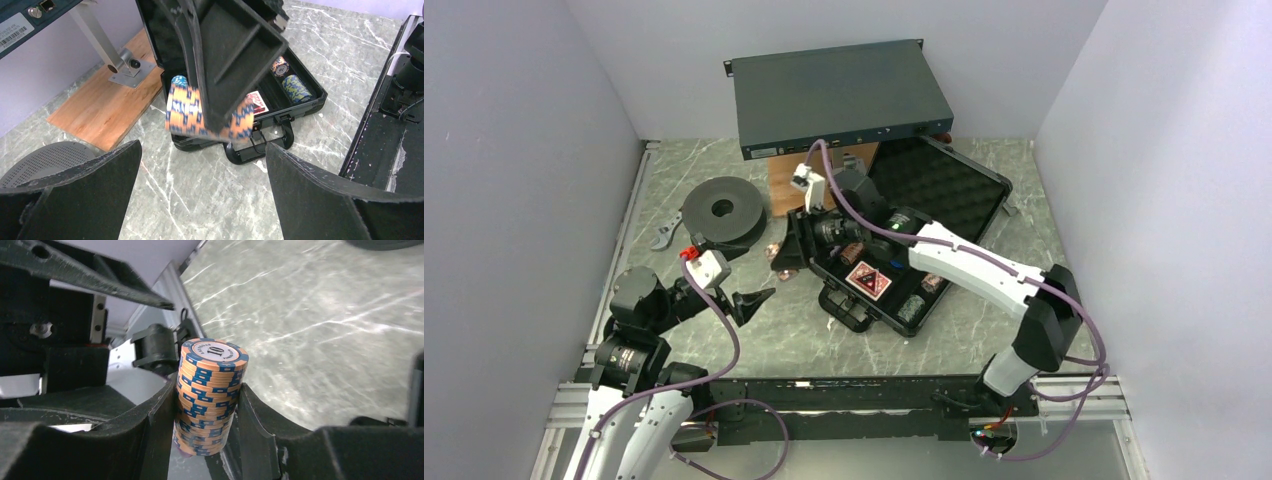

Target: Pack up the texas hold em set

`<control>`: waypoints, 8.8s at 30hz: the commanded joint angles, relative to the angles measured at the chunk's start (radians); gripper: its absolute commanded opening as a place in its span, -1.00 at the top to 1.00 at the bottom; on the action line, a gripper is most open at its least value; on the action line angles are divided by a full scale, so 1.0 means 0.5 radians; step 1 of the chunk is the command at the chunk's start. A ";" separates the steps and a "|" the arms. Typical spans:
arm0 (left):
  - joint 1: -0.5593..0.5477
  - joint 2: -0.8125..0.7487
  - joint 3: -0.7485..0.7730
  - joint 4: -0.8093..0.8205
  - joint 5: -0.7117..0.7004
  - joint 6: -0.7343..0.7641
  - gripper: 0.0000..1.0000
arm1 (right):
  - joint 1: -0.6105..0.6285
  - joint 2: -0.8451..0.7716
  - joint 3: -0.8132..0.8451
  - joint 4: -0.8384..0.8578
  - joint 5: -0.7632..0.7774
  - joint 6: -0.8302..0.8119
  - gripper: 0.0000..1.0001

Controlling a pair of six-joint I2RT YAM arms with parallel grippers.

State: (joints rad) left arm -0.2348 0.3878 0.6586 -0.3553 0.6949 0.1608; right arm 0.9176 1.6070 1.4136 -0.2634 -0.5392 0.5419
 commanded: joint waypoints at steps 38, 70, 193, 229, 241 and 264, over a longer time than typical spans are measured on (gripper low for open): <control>0.006 0.005 0.060 0.086 -0.056 -0.097 -0.99 | -0.448 -0.857 -0.792 -0.855 2.046 0.670 1.00; 0.006 0.022 0.048 0.077 -0.111 -0.087 -0.99 | -0.992 -0.267 -0.890 -0.660 1.393 0.730 1.00; -0.021 0.736 0.214 -0.294 -1.169 -0.476 -0.66 | -2.035 -0.453 0.181 -0.286 1.363 0.059 -0.80; -0.021 0.769 0.255 -0.345 -1.103 -0.441 -0.62 | -2.048 0.493 0.705 -0.776 0.382 -0.230 -0.32; -0.021 0.761 0.254 -0.350 -1.126 -0.438 -0.62 | -2.005 0.394 0.585 -0.738 0.281 -0.206 -0.32; -0.021 0.756 0.259 -0.370 -1.190 -0.438 -0.61 | -1.690 0.168 0.249 -0.669 0.345 -0.182 -0.31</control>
State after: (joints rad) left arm -0.2420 0.7811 0.7650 -0.5583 0.1143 -0.0704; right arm 0.0311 1.7401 1.5517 -0.5663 -0.3519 0.4660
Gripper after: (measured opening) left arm 0.808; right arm 0.657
